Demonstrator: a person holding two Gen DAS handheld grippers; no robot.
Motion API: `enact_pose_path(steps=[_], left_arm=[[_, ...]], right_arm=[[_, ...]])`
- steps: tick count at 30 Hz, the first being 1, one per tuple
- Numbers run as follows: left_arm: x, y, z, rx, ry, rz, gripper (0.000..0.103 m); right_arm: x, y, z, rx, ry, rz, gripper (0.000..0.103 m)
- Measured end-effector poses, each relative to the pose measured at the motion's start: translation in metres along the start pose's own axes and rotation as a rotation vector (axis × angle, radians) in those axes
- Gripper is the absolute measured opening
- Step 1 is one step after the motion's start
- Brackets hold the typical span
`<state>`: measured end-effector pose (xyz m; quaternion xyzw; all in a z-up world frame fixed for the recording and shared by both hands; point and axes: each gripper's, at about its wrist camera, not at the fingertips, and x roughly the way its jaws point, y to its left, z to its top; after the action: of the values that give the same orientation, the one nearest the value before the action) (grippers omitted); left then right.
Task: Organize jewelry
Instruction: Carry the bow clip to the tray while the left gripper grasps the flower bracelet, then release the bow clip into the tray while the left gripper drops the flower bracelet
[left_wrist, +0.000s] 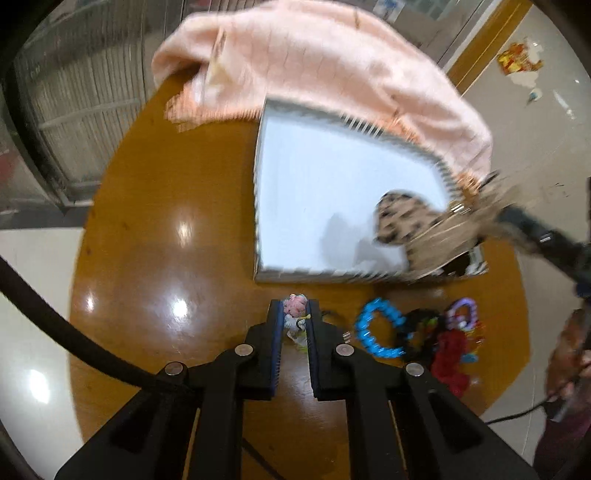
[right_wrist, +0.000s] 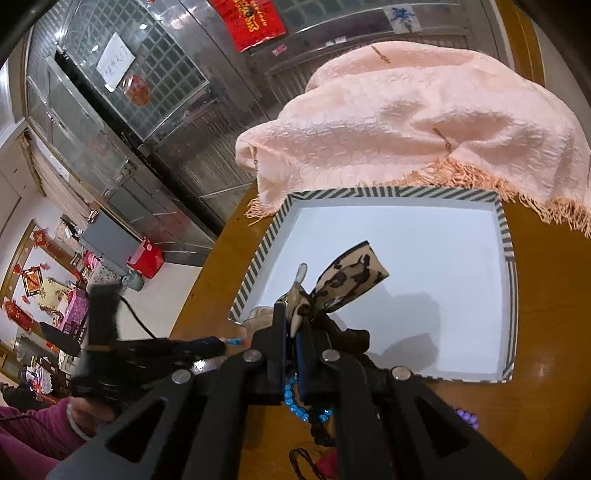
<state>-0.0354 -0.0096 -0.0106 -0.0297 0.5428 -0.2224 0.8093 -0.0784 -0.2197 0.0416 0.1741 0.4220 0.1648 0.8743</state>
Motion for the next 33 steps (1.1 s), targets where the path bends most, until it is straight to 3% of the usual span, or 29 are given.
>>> enact_pose_path(steps=[8,13,24,33], left_arm=[[-0.047,-0.010,0.041,0.026,-0.112,-0.026,0.010],[-0.055,-0.015,0.064,0.029,-0.153,-0.024,0.010],[-0.010,-0.019,0.092,0.022,-0.116,0.032,0.010],[0.025,-0.013,0.117,-0.024,-0.082,0.031,0.010]], right_arm=[[0.006,0.007,0.014,-0.023,-0.014,-0.016,0.004],[0.012,0.007,0.023,-0.026,-0.022,-0.028,0.004],[0.035,-0.012,0.041,0.018,-0.020,-0.068,0.004],[0.080,-0.032,0.077,0.067,-0.021,-0.046,0.004]])
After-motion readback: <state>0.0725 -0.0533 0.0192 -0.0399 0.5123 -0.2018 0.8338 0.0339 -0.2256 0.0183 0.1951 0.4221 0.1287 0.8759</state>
